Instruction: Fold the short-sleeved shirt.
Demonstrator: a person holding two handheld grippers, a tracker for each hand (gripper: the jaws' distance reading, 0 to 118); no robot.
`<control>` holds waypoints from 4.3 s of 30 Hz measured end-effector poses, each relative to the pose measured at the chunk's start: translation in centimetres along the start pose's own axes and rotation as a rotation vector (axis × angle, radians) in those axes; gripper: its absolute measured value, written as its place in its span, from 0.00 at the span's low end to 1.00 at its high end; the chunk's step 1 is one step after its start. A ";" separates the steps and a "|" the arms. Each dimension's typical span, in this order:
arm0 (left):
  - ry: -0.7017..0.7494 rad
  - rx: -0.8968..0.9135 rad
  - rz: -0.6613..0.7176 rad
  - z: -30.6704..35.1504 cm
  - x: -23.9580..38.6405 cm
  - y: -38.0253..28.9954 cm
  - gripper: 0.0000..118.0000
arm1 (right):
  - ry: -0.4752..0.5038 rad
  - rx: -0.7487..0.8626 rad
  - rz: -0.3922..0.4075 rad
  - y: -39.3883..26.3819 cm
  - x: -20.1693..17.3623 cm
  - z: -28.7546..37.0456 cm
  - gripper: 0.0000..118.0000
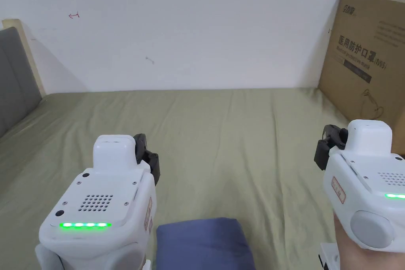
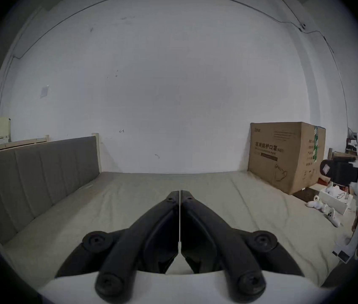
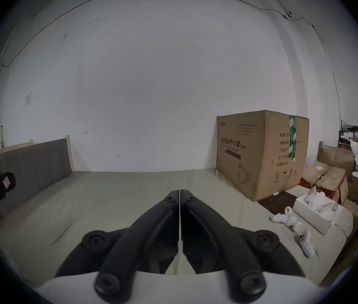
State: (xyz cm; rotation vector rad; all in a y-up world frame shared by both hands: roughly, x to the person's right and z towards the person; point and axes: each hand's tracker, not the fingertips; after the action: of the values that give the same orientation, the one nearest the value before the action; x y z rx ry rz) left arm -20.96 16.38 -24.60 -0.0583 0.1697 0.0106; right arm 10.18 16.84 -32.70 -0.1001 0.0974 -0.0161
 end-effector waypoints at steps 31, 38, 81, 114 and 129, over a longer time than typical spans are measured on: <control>-0.626 -0.893 0.807 -9.4 -12.9 -17.4 1.00 | 0.591 -1.102 -0.202 -18.9 -4.3 -10.1 0.02; -0.725 -0.983 1.006 -10.9 -12.0 -23.7 1.00 | 0.582 -1.105 -0.184 -18.7 -4.7 -9.7 0.02; 0.106 -1.097 0.026 -10.8 -39.2 -10.3 0.98 | 0.521 -0.894 -0.204 -8.6 -4.6 -3.8 0.02; -0.181 -0.085 0.093 -0.9 4.6 4.6 0.00 | 0.339 -0.280 -0.108 4.1 2.5 1.9 0.02; 0.032 0.164 0.055 5.7 4.3 6.1 0.66 | 0.081 0.134 -0.009 6.0 -0.3 6.4 0.69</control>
State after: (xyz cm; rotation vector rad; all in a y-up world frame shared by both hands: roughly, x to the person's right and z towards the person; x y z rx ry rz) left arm -15.91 22.81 -20.10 0.1101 0.2035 0.0511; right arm 10.56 23.49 -26.98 0.0337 0.1763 -0.0356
